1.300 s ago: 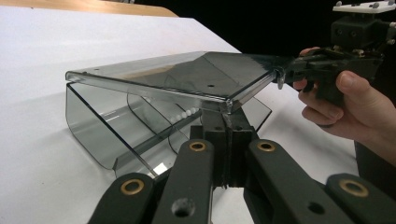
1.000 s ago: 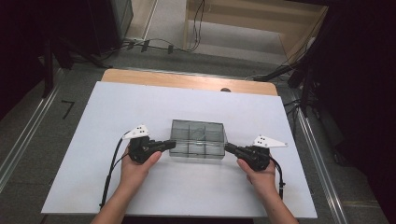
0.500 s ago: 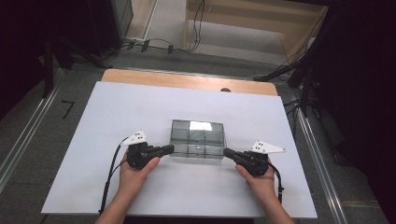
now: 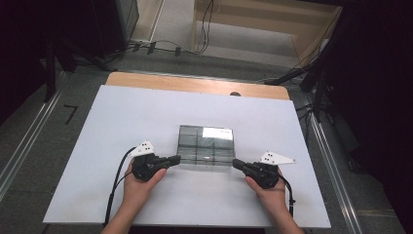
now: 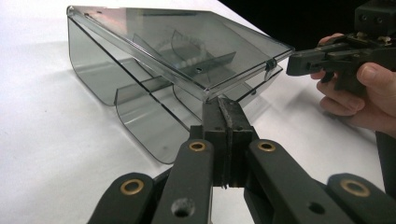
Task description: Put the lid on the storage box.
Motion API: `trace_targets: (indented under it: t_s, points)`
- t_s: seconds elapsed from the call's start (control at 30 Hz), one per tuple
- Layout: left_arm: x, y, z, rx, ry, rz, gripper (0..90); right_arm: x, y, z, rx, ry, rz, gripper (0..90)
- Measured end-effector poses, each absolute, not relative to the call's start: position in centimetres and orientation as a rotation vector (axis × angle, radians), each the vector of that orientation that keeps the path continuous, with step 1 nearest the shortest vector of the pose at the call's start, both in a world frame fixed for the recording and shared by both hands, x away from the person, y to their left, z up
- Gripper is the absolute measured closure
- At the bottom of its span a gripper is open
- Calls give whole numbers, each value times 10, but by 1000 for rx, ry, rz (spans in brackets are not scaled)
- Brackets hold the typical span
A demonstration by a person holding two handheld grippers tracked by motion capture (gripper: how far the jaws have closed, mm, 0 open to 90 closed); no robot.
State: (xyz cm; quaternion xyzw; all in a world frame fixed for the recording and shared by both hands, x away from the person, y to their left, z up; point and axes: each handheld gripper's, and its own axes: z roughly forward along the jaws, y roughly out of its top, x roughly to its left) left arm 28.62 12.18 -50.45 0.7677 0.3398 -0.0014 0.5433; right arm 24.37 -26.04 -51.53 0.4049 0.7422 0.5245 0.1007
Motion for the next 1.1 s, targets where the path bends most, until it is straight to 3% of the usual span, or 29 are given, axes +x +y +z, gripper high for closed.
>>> trace_targets:
  t_s: [0.53, 0.77, 0.97, 1.1]
  points:
    - [274, 128, -500, 1835, 791, 43, 888, 233, -269, -514, 1206, 2183, 1536, 862]
    - [263, 137, -491, 1815, 725, 95, 666, 225, -276, -507, 1198, 2143, 1544, 729]
    - [255, 145, -483, 1798, 703, 132, 488, 219, -279, -498, 1158, 2106, 1569, 524]
    - [250, 152, -477, 1785, 699, 168, 380, 215, -280, -494, 1135, 2106, 1544, 436]
